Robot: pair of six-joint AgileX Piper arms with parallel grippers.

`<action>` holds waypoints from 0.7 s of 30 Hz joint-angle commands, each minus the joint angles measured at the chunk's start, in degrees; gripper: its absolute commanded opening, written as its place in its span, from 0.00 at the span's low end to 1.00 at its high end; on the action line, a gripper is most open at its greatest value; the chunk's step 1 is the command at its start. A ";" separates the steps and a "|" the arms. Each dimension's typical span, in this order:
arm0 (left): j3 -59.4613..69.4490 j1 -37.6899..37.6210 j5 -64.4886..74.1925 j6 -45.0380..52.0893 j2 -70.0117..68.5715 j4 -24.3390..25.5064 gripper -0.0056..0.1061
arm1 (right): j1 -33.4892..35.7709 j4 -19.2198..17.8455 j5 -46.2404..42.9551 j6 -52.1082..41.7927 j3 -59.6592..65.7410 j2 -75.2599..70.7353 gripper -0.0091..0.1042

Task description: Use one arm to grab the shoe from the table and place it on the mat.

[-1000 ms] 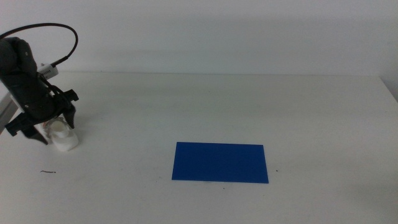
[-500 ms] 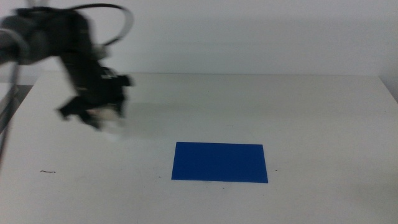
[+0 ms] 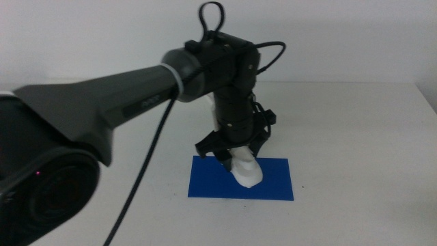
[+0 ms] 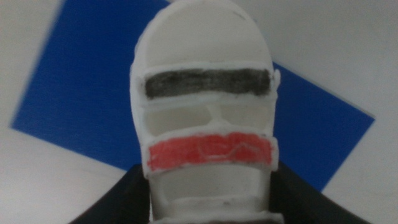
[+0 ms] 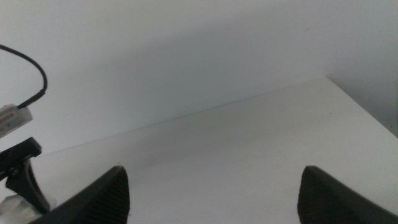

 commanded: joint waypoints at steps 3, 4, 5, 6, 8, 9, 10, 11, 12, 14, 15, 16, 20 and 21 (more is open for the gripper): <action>-2.70 -0.43 0.82 -0.99 0.81 0.26 0.03 | 0.10 -0.34 -0.48 -0.09 0.14 -0.27 0.78; -2.70 -0.43 0.82 -0.99 0.81 0.00 0.03 | 0.10 -0.34 -0.48 -0.09 0.14 -0.27 0.78; -2.70 -0.43 0.82 -0.99 0.81 0.00 0.03 | 0.10 -0.34 -0.48 -0.09 0.14 -0.27 0.78; -2.70 -0.43 0.82 -0.99 0.92 0.00 0.03 | 0.10 -0.34 -0.48 -0.09 0.14 -0.27 0.78; -2.70 -0.43 0.82 -0.99 1.00 0.01 0.03 | 0.10 -0.34 -0.48 -0.09 0.14 -0.27 0.78; -2.70 -0.43 0.82 -0.99 1.07 0.01 0.03 | 0.10 -0.34 -0.48 -0.09 0.14 -0.27 0.78; -2.70 -0.43 0.82 -0.59 1.05 0.01 0.03 | 0.10 -0.34 -0.48 -0.09 0.14 -0.27 0.78; -2.70 -0.43 0.82 -0.59 1.05 0.01 0.03 | 0.10 -0.34 -0.48 -0.09 0.14 -0.27 0.78; -2.70 -0.43 0.82 -0.57 1.10 0.13 0.03 | 0.10 -0.34 -0.48 -0.09 0.14 -0.27 0.78; -2.70 -0.43 0.82 -0.57 1.10 1.09 0.03 | 0.10 -0.34 -0.48 -0.09 0.14 -0.27 0.78; -2.70 -0.43 0.82 -0.57 1.10 1.09 0.03 | 0.10 -0.34 -0.48 -0.09 0.14 -0.27 0.78; -2.70 -0.43 0.82 -0.57 1.10 -0.06 0.03 | 0.10 -0.34 -0.48 -0.09 0.14 -0.27 0.78; -2.60 -0.43 0.82 -1.11 1.69 0.49 0.03 | 0.10 -0.34 -0.48 -0.09 0.14 -0.27 0.78; -2.60 -0.43 0.82 -1.91 1.93 0.28 0.03 | 0.10 -0.34 -0.48 -0.09 0.14 -0.27 0.78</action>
